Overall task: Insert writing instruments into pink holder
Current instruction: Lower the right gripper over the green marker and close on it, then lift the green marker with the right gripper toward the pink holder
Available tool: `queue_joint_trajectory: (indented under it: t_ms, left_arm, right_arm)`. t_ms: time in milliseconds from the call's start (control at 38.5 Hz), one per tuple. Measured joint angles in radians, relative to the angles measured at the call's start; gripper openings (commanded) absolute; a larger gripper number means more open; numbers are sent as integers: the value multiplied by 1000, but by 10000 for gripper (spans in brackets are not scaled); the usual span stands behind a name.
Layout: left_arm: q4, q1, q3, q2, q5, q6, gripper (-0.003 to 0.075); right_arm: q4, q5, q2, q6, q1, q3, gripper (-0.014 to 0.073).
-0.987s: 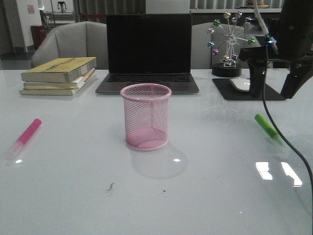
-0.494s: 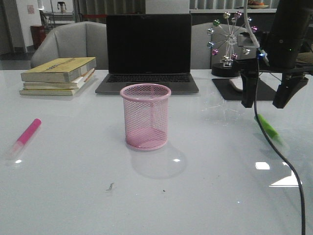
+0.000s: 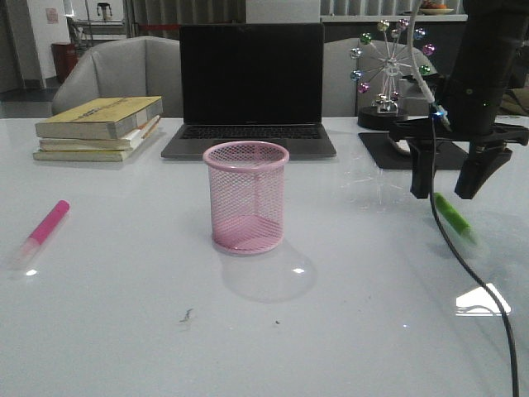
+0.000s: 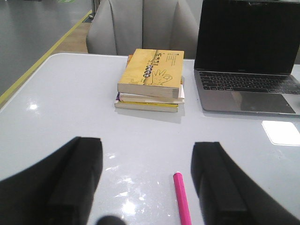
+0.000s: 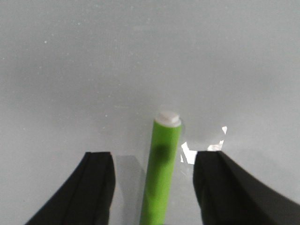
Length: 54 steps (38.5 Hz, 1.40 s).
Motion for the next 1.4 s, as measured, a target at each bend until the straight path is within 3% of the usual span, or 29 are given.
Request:
queue_joint_trajectory:
  t_ms: [649,727,909,1169,1403]
  left_arm:
    - [0,0,0,0,0,0,479]
    - [0,0,0,0,0,0,479]
    - [0,0,0,0,0,0,479]
    - [0,0,0,0,0,0,479]
    - [2,0,0,0,0,0,479]
  right_arm:
    - [-15,29,50,0,0,-9,407]
    - [-19,31,51,2,0,-10,350]
    - [-28,31,55,2,0,-13,40]
    - [7,13,56,2,0,-25,66]
    - [66,-119,-24,-12,26,-30,66]
